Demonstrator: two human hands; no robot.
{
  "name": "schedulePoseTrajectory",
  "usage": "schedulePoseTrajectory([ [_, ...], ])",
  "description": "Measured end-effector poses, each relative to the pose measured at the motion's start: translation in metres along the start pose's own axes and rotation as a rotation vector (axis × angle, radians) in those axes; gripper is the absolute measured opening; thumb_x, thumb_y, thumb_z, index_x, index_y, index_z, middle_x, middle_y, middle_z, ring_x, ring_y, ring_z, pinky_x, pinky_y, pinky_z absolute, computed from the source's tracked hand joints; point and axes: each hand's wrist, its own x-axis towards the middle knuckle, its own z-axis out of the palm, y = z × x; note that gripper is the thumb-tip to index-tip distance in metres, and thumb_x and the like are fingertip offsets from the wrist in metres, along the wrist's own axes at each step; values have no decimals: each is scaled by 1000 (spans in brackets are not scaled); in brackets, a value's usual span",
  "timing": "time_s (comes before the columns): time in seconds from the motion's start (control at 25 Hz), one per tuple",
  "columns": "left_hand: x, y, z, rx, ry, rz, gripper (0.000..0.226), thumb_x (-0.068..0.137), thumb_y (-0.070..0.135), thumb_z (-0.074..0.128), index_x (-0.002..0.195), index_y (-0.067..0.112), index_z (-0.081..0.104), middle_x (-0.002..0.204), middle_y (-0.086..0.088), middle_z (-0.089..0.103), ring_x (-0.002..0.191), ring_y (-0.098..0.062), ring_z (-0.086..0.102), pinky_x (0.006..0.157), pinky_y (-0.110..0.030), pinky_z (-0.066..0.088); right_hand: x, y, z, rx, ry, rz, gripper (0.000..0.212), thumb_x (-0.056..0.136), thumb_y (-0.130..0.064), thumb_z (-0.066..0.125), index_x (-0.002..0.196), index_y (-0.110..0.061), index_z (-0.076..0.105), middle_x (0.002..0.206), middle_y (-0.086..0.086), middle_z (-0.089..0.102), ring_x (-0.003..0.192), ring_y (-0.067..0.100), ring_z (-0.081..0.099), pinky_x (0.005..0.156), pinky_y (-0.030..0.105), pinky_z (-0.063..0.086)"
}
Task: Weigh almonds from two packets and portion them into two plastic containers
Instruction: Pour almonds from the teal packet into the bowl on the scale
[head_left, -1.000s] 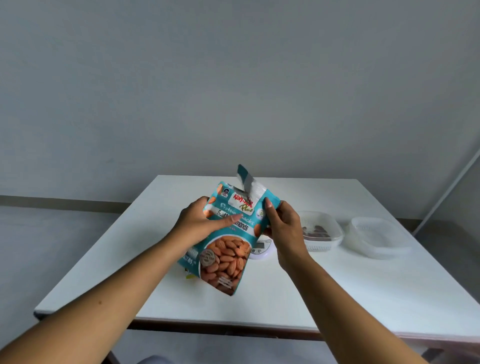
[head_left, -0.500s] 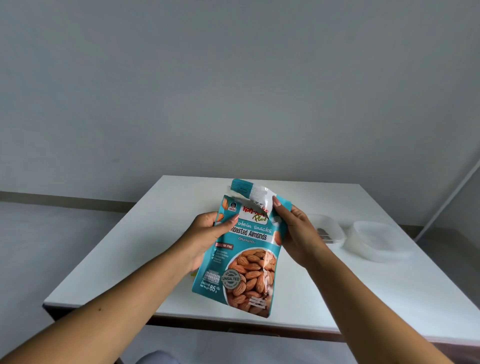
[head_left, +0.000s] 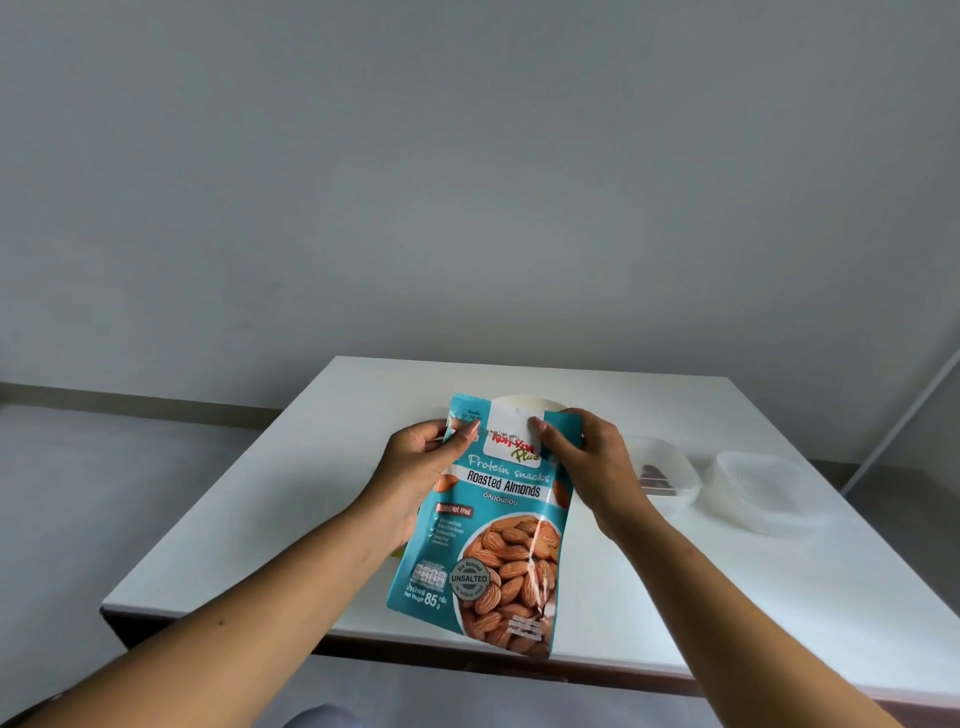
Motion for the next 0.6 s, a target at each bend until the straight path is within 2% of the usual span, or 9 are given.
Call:
schedulePoseTrajectory([
  [0.2, 3, -3, -4, 40, 66, 68, 24, 87, 29, 67, 98, 8, 61, 91, -14, 77, 74, -26, 74, 61, -33, 58, -9, -3, 9, 88, 41, 27, 28, 88, -28, 62, 111, -19, 49, 109, 4, 63, 87, 24, 72, 65, 36, 63],
  [0.32, 1, -4, -2, -27, 84, 111, 21, 88, 29, 66, 86, 9, 60, 92, -16, 76, 76, -29, 73, 68, -39, 58, -16, -5, 12, 177, 37, 54, 32, 90, -33, 59, 115, -16, 48, 107, 4, 67, 83, 22, 74, 61, 32, 62],
  [0.44, 1, -3, 0, -74, 131, 148, 20, 88, 29, 65, 81, 10, 61, 90, -14, 75, 76, -28, 73, 71, -43, 57, -25, -2, 15, 234, -48, 24, 35, 88, -40, 59, 113, -16, 53, 104, 4, 72, 84, 22, 75, 67, 34, 62],
  [0.6, 0, -1, -1, -68, 175, 201, 14, 89, 25, 65, 86, 11, 67, 88, -11, 75, 74, -23, 73, 65, -37, 59, -31, 2, 17, 215, -51, 54, 34, 84, -31, 65, 107, -7, 56, 101, 8, 74, 80, 23, 75, 60, 30, 62],
])
